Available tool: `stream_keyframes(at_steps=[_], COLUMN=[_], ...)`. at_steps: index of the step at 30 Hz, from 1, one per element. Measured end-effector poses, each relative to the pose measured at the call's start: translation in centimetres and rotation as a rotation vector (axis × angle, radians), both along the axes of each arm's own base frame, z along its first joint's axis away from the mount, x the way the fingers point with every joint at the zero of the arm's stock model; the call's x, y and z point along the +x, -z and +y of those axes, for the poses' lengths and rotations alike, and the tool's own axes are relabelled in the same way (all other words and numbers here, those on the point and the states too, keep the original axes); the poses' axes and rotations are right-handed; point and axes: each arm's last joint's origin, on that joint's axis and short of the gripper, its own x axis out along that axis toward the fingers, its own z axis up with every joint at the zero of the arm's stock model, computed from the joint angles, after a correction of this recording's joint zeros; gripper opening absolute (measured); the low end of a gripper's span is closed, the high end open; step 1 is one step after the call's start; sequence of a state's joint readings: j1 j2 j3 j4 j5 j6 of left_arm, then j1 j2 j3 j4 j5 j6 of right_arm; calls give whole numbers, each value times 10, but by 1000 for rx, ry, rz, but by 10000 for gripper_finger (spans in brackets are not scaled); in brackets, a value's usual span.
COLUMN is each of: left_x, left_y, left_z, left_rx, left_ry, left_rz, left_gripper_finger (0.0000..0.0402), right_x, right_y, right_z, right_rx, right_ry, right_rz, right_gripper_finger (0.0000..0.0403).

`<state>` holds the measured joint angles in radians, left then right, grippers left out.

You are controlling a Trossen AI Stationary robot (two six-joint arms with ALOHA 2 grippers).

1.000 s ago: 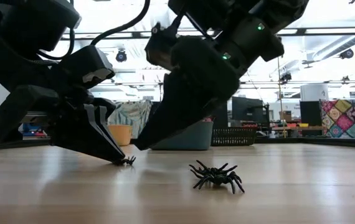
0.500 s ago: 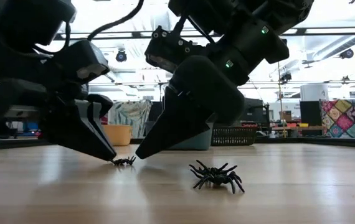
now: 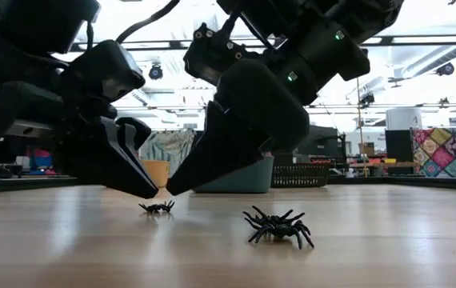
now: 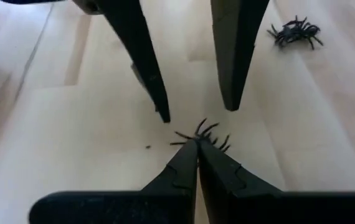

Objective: Sort Halloween decoration
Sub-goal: Put the black spider toy into the yellow bin

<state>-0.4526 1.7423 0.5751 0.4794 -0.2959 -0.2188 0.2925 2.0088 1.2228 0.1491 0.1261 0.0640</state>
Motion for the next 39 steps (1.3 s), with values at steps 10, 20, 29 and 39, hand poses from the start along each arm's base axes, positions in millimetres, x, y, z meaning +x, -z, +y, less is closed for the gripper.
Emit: stream_keyframes(at_steps=[10,20,29,39], left_x=[4,4,4,4], left_y=[15,21,22,21], left_z=[-1,0,0,-1], left_rx=[-17,-14,-15,-22], left_ry=[-16,-23,-21,-17], left_rz=[17,23,24,17], left_gripper_finger=[0,0,0,0], right_x=[0,0,0,3], right_y=[0,0,4,33], right_z=[5,4,4,5], right_rx=[-22,-98,-105,-111], right_ry=[-37,-89,-94,-82], right_rz=[-20,-28,-20,11], right_gripper_finger=[169,169,166,160])
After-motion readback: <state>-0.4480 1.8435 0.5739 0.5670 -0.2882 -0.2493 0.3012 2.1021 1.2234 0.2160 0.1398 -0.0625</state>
